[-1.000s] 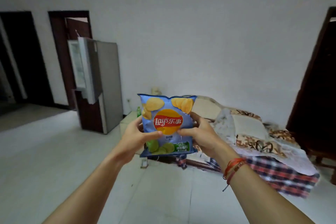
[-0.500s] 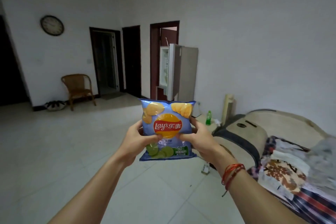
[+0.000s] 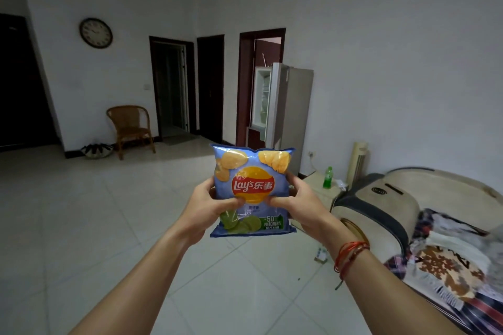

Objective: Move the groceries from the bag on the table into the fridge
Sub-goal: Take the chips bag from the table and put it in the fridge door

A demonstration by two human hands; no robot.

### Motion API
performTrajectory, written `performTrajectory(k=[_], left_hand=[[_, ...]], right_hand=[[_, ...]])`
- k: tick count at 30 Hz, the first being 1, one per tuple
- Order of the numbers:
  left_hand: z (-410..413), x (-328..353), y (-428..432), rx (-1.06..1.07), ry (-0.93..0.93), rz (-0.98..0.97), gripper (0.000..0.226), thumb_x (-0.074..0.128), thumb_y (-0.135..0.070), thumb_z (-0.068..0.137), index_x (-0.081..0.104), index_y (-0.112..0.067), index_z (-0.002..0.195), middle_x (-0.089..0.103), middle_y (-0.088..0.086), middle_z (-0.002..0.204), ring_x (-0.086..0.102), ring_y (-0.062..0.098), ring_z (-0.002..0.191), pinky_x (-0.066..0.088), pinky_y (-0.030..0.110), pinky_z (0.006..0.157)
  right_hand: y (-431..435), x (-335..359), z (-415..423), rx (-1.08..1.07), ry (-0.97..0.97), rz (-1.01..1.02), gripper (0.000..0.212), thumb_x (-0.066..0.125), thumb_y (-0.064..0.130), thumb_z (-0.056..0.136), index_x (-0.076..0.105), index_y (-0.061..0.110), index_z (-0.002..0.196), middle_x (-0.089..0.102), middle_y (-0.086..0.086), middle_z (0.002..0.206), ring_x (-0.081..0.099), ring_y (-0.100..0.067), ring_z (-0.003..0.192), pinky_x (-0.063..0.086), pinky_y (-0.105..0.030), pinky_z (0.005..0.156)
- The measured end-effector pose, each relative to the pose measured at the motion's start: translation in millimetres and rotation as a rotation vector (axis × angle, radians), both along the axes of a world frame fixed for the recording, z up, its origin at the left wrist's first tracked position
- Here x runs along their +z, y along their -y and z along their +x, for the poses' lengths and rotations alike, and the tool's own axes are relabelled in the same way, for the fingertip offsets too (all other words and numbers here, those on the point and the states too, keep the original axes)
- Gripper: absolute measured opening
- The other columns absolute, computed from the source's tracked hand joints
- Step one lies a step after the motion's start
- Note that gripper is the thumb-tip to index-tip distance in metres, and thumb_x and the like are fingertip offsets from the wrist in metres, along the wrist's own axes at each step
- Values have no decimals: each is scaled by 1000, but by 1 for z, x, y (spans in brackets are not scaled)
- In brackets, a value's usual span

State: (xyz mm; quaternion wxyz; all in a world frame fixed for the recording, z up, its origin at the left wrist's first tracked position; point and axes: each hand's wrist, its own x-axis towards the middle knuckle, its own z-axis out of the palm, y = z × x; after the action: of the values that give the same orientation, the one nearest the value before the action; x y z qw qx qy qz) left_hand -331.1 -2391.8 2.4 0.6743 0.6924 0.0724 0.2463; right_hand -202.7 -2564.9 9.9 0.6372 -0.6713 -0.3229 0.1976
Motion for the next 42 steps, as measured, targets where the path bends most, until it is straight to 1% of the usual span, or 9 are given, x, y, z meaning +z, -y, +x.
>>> performTrajectory(k=[6, 11, 13, 16, 20, 24, 30, 35, 42], left_hand=[[11, -11, -35, 0, -7, 2, 40, 79, -3, 76, 64, -18, 110, 76, -1, 97, 73, 19, 91, 58, 28, 68], [40, -15, -77, 14, -11, 16, 39, 79, -4, 76, 65, -19, 109, 76, -2, 97, 73, 18, 91, 58, 27, 68], [57, -19, -96, 32, -19, 13, 39, 79, -4, 75, 65, -17, 109, 76, 0, 96, 73, 19, 89, 58, 27, 68], [91, -28, -127, 53, -30, 17, 41, 81, -4, 74, 65, -16, 110, 76, 0, 97, 73, 19, 90, 58, 28, 69], [149, -34, -174, 77, -36, 10, 39, 81, -5, 73, 66, -18, 107, 76, -2, 95, 73, 18, 91, 58, 27, 70], [218, -31, -226, 81, -55, -1, 40, 80, -4, 73, 66, -18, 107, 76, -1, 96, 73, 18, 92, 58, 28, 71], [301, -27, -299, 92, -59, -27, 43, 80, -2, 74, 65, -14, 113, 76, 2, 101, 72, 20, 94, 58, 28, 72], [352, -29, -357, 100, -60, -43, 44, 79, -1, 75, 64, -11, 115, 75, 4, 102, 73, 21, 95, 59, 30, 74], [420, -44, -458, 110, -62, -58, 41, 79, 0, 76, 65, -13, 112, 76, 4, 101, 73, 20, 94, 59, 30, 74]], right_hand=[[-34, -8, 12, 7, -21, -4, 51, 76, -3, 83, 59, 31, 118, 74, 1, 108, 75, -17, 91, 60, -27, 66], [-79, -12, 42, 6, -20, 0, 53, 75, -5, 82, 59, 28, 119, 73, -2, 113, 74, -22, 97, 60, -30, 68], [-99, -17, 61, -5, -16, 5, 56, 76, -6, 80, 60, 23, 126, 73, -5, 115, 74, -26, 99, 61, -33, 69], [-133, -26, 97, -8, -21, 3, 60, 77, -6, 79, 59, 18, 131, 73, -5, 114, 75, -26, 96, 61, -35, 69], [-182, -31, 157, 17, -29, 3, 54, 76, -6, 80, 61, 18, 126, 74, -3, 109, 76, -20, 90, 59, -30, 65], [-235, -33, 228, 25, -45, -1, 51, 77, -5, 81, 63, 21, 122, 74, -2, 112, 74, -23, 99, 60, -35, 74], [-313, -28, 317, 68, -64, -27, 52, 78, -2, 81, 63, 22, 125, 75, -2, 114, 75, -24, 100, 63, -42, 80], [-372, -29, 369, 77, -85, -22, 52, 78, -3, 81, 63, 23, 124, 76, 0, 111, 76, -22, 97, 63, -39, 77], [-471, -38, 434, 105, -86, -38, 51, 76, -3, 83, 62, 24, 123, 76, 2, 109, 76, -17, 93, 60, -27, 67]])
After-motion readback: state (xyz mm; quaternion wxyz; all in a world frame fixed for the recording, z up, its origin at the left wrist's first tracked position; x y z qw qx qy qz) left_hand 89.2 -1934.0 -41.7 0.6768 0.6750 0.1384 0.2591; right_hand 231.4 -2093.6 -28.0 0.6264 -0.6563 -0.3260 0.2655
